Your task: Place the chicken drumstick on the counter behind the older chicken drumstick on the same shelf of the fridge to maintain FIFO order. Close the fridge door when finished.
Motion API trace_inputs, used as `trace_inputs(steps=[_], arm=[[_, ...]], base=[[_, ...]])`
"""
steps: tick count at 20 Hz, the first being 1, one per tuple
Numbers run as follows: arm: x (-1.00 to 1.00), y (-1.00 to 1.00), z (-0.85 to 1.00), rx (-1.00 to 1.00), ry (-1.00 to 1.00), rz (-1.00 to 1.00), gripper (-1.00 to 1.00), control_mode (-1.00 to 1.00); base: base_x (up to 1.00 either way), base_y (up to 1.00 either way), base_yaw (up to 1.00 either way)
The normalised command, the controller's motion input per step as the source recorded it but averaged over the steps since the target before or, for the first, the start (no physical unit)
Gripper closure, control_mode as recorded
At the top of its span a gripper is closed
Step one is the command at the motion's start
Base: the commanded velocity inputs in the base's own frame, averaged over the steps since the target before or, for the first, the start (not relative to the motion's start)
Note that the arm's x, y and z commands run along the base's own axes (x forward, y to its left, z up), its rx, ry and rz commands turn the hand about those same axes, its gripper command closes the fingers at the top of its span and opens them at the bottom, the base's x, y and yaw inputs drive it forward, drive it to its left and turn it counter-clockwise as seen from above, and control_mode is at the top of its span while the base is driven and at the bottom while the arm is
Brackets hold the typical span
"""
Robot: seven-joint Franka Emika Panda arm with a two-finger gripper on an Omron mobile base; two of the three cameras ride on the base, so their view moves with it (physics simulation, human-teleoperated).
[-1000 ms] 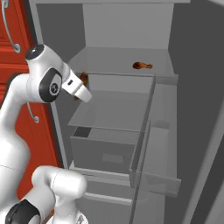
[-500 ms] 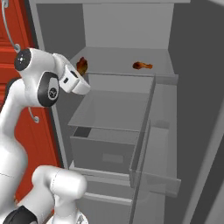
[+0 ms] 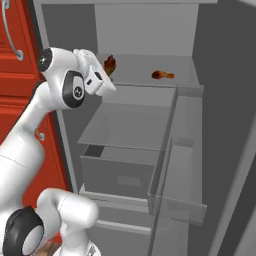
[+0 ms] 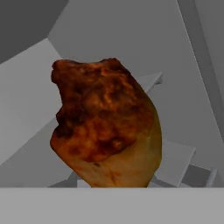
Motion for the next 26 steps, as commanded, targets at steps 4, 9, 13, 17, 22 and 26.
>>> trace_inputs(steps=[4,9,13,17,22,26], arm=[[0.73,-0.33,0.05,0.1,0.01,-0.11,1.0,-1.0],[0.69,-0.28,0.0,0.04,0.01,-0.06,1.0,-1.0],[0.59,-0.26,0.0,0.02,0.0,-0.05,1.0,-1.0],[0.54,-0.19,0.0,0.0,0.01,-0.05,1.0,-1.0],[0.48,-0.08,0.0,0.0,0.04,-0.01,1.0,-1.0],[0.48,-0.01,0.0,0.0,0.01,-0.01,1.0,-1.0]], base=[[0.0,0.0,0.0],[0.0,0.0,0.0],[0.0,0.0,0.0],[0.0,0.0,0.0],[0.0,0.0,0.0],[0.0,0.0,0.0]])
